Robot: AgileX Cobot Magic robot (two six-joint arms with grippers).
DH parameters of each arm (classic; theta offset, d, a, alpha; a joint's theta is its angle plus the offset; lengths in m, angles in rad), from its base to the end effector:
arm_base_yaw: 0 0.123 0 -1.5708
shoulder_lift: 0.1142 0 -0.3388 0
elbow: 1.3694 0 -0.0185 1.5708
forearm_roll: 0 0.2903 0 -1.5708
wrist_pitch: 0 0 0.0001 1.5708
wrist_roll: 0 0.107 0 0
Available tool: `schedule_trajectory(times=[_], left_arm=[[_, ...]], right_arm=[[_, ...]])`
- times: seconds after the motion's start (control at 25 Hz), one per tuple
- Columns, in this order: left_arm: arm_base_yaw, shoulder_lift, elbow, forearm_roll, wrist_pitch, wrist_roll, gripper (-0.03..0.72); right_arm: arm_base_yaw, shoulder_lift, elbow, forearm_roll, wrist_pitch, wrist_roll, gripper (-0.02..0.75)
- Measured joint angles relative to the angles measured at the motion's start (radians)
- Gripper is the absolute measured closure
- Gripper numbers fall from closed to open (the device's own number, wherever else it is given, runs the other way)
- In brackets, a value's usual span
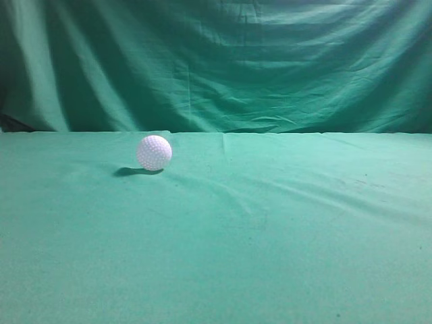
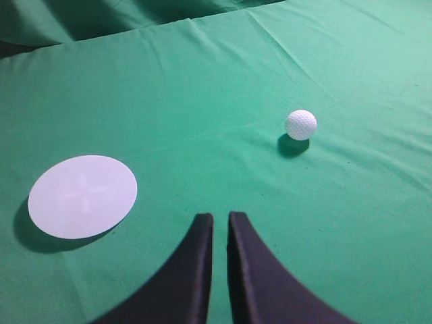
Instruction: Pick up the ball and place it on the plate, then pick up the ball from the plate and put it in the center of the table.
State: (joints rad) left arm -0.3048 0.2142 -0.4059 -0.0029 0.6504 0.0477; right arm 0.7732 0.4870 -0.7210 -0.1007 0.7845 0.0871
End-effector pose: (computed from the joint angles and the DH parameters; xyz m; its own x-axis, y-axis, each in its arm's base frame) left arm 0.0505 -0.0161 0.2910 -0.3322 0.1521 -0.9309 0.3171 0.9475 0.0416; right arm 0.0667 0.0545 0.3763 -0.3284 -0.2986 -0.8961 -0.6461 0.7631 -0.0175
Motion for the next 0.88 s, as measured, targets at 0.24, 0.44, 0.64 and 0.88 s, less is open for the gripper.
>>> schedule_trajectory(times=[0.24,0.44,0.64,0.88], left_arm=[[0.0,0.0,0.0,0.0,0.0,0.0,0.637],[0.0,0.0,0.0,0.0,0.0,0.0,0.637],[0.0,0.0,0.0,0.0,0.0,0.0,0.637],[0.0,0.0,0.0,0.0,0.0,0.0,0.637]], right_arm=[[0.0,-0.046,0.119,0.016,-0.114,0.002,0.738],[0.0,-0.051,0.133,0.08,-0.198,0.004,0.738],[0.0,-0.051,0.133,0.136,-0.209,0.008,0.738],[0.0,-0.051,0.133,0.104,-0.203,0.006,0.738]])
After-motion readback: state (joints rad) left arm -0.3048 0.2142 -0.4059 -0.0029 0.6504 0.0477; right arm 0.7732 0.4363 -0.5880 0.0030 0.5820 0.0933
